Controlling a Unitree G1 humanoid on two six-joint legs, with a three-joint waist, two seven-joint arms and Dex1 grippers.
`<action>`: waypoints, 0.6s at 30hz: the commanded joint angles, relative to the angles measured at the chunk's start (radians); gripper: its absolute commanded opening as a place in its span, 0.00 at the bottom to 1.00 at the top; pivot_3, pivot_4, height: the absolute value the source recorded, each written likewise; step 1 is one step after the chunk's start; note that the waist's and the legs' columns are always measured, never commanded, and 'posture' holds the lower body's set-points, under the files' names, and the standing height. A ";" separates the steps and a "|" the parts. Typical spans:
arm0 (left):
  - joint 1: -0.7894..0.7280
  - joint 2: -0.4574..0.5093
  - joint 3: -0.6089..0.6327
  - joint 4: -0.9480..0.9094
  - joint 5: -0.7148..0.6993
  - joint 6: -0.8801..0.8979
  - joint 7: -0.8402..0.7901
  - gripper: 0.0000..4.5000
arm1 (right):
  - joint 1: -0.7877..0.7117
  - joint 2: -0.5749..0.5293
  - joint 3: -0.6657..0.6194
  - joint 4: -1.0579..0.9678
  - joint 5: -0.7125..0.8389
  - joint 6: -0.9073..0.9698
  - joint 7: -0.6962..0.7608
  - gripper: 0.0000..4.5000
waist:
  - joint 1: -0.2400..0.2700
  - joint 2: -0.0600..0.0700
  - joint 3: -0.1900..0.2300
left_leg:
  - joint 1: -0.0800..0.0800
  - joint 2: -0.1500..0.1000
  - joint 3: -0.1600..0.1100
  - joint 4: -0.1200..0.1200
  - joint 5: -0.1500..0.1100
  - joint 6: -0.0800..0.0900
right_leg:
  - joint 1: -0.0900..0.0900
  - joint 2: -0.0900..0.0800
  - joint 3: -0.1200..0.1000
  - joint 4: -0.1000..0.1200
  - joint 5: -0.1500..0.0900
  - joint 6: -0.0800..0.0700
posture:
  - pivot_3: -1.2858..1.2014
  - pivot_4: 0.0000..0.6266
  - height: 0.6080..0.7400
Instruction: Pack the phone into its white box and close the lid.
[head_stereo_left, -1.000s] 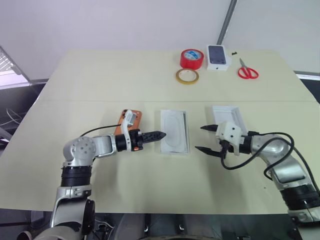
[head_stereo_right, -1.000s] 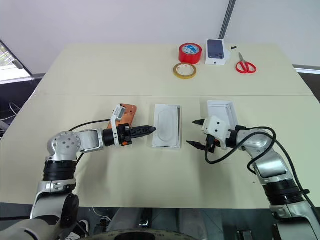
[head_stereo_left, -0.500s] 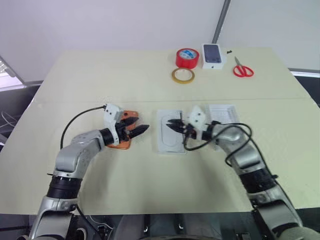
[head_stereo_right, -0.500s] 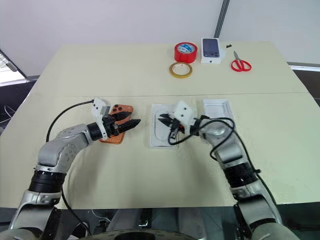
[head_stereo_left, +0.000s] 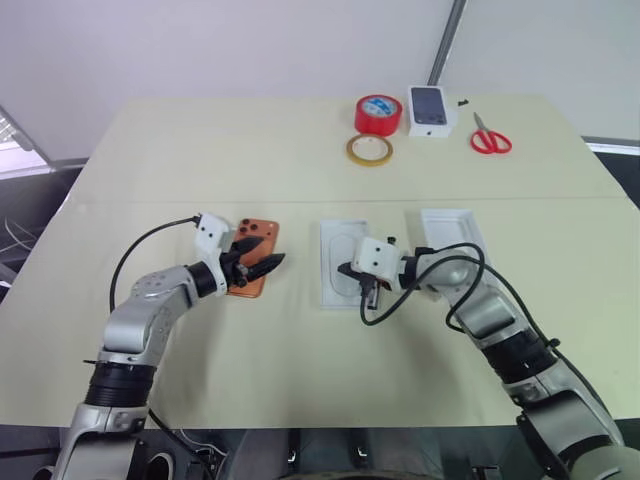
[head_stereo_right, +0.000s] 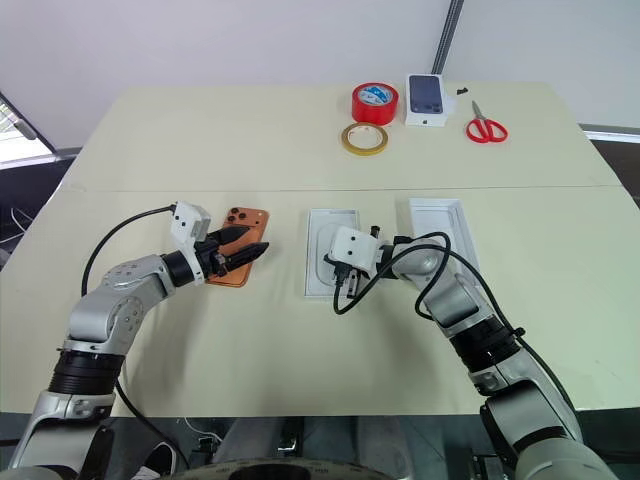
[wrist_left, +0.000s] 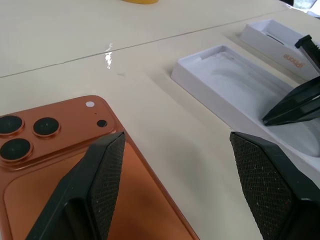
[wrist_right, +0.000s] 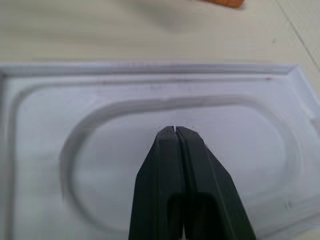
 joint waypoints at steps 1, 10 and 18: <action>0.004 -0.003 0.036 -0.027 -0.006 -0.017 0.007 0.78 | -0.006 0.007 -0.017 -0.051 0.016 0.033 0.010 0.01 | -0.001 0.000 0.000 | 0.000 0.000 0.000 0.000 0.000 0.000 | 0.000 0.000 0.000 0.000 0.000 0.000 | 0.52 0.24 1.00; -0.080 0.054 0.182 0.091 -0.147 0.228 0.011 0.78 | -0.098 0.157 -0.120 -0.016 0.077 0.047 -0.129 0.01 | -0.004 0.000 0.000 | -0.001 0.000 0.000 0.001 0.001 -0.002 | -0.002 0.001 0.000 0.003 0.000 0.000 | 0.52 0.24 1.00; -0.188 0.212 0.214 0.374 -0.178 0.404 -0.139 0.78 | -0.245 0.320 0.024 0.153 -0.005 0.036 -0.134 0.01 | -0.011 0.000 0.000 | -0.001 0.000 0.000 0.000 0.004 -0.007 | -0.004 0.002 0.000 0.005 0.000 0.000 | 0.52 0.24 1.00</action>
